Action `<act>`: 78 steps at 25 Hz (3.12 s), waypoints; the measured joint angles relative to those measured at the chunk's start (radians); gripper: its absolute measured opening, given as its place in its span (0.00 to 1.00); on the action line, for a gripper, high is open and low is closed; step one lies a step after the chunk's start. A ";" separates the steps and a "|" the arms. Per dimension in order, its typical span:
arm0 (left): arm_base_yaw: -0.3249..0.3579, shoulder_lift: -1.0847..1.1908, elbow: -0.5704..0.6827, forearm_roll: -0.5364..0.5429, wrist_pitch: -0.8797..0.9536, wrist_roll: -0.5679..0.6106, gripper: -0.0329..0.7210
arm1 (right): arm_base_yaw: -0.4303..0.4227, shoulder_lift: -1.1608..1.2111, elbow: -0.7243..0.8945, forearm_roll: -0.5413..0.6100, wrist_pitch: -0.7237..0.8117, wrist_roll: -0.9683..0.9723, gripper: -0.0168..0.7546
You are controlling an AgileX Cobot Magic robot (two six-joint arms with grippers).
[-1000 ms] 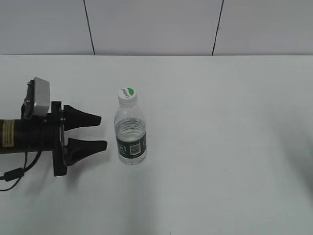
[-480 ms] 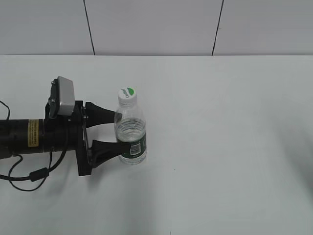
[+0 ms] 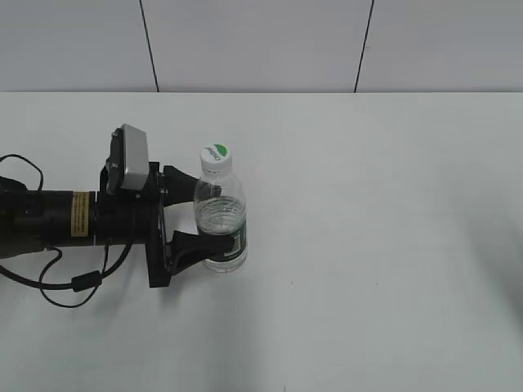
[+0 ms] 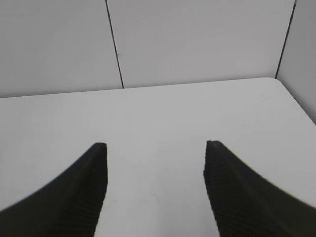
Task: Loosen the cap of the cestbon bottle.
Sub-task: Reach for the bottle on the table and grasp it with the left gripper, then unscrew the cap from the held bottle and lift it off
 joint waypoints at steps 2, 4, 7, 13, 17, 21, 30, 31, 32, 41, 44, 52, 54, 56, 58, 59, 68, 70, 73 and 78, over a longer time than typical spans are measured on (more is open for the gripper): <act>0.000 0.016 0.000 0.021 0.002 0.000 0.76 | 0.000 0.000 0.000 0.000 0.000 0.000 0.64; -0.001 0.026 0.000 0.031 0.003 0.000 0.76 | 0.000 0.000 0.000 0.000 0.000 0.000 0.64; -0.001 0.026 0.000 0.032 0.006 0.000 0.74 | 0.000 0.000 0.000 0.000 0.000 0.000 0.64; -0.001 0.026 0.000 0.027 0.009 0.000 0.55 | 0.000 0.000 -0.018 0.000 0.055 0.001 0.64; -0.001 0.026 0.000 0.030 0.009 0.000 0.53 | 0.000 0.000 -0.106 -0.008 0.225 0.001 0.64; -0.001 0.026 0.000 0.031 0.010 0.000 0.52 | 0.000 0.027 -0.217 -0.009 0.408 0.001 0.64; -0.001 0.026 0.000 0.031 0.009 0.000 0.52 | 0.000 0.309 -0.475 -0.006 0.879 0.001 0.64; -0.001 0.026 0.000 0.031 0.009 0.000 0.52 | 0.000 0.338 -0.508 -0.006 0.921 0.001 0.64; -0.001 0.026 0.000 0.031 0.009 0.000 0.52 | 0.000 0.373 -0.542 -0.006 0.971 0.001 0.64; -0.001 0.026 0.000 0.031 0.009 0.000 0.52 | 0.000 0.622 -0.822 -0.006 1.297 -0.018 0.64; -0.001 0.026 0.000 0.031 0.008 0.000 0.52 | 0.000 0.694 -0.900 -0.006 1.312 -0.050 0.64; -0.001 0.026 0.000 0.032 0.008 0.000 0.52 | 0.067 0.783 -1.014 0.034 1.314 -0.057 0.59; -0.001 0.026 0.000 0.032 0.008 0.000 0.52 | 0.140 0.802 -1.037 0.035 1.316 -0.057 0.56; -0.001 0.026 0.000 0.032 0.008 0.000 0.52 | 0.225 0.829 -1.069 0.038 1.317 -0.052 0.54; -0.001 0.026 0.000 0.032 0.008 0.000 0.52 | 0.306 0.864 -1.104 0.040 1.318 -0.027 0.54; -0.001 0.026 0.000 0.032 0.008 0.000 0.52 | 0.342 0.882 -1.127 0.040 1.319 -0.016 0.54; -0.001 0.026 0.000 0.032 0.008 0.000 0.52 | 0.620 1.098 -1.388 0.053 1.321 0.122 0.53; -0.001 0.026 0.000 0.032 0.008 0.000 0.52 | 0.656 1.137 -1.440 0.060 1.321 0.144 0.53; -0.001 0.026 0.000 0.033 0.008 0.000 0.52 | 0.709 1.197 -1.506 0.075 1.321 0.168 0.53; -0.001 0.026 0.000 0.033 0.008 0.000 0.52 | 0.757 1.275 -1.566 0.085 1.321 0.191 0.53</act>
